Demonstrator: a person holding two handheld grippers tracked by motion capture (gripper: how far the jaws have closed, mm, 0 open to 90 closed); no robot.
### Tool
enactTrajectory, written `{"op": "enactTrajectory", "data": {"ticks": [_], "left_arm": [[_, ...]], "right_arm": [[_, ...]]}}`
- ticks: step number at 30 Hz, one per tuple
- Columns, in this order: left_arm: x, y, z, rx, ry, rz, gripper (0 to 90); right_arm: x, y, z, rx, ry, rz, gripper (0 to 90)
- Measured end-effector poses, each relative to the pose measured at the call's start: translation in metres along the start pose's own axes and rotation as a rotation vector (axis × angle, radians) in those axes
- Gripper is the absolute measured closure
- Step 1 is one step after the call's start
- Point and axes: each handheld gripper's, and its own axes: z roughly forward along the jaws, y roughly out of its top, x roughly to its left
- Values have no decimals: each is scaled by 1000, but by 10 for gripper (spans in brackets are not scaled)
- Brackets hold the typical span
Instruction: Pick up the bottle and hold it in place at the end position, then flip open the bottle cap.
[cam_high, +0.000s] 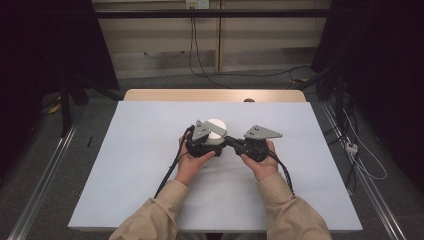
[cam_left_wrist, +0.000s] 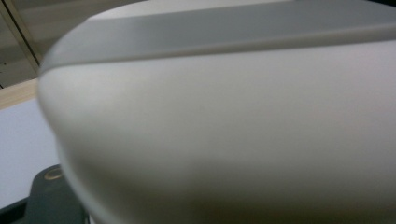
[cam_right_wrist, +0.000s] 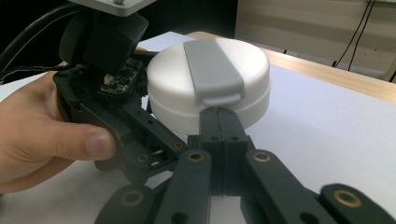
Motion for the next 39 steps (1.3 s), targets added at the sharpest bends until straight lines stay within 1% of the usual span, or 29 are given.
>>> {"op": "enactTrajectory", "data": {"ticks": [5, 9, 11, 22, 27, 39], "left_arm": [[0, 0, 0, 1, 0, 8, 185], [0, 0, 0, 1, -1, 2, 185], [0, 0, 0, 2, 0, 7, 185], [0, 0, 0, 0, 3, 2, 185], [1, 0, 0, 2, 1, 8, 185], [0, -1, 0, -5, 4, -2, 185]], "right_arm": [[0, 0, 0, -2, -5, -3, 900], [0, 1, 0, -6, -4, -2, 900], [0, 1, 0, -7, -4, 0, 900], [0, 2, 1, -15, -3, -3, 900], [2, 4, 1, -22, 0, -2, 900], [2, 9, 1, -44, 5, -1, 900]]}}
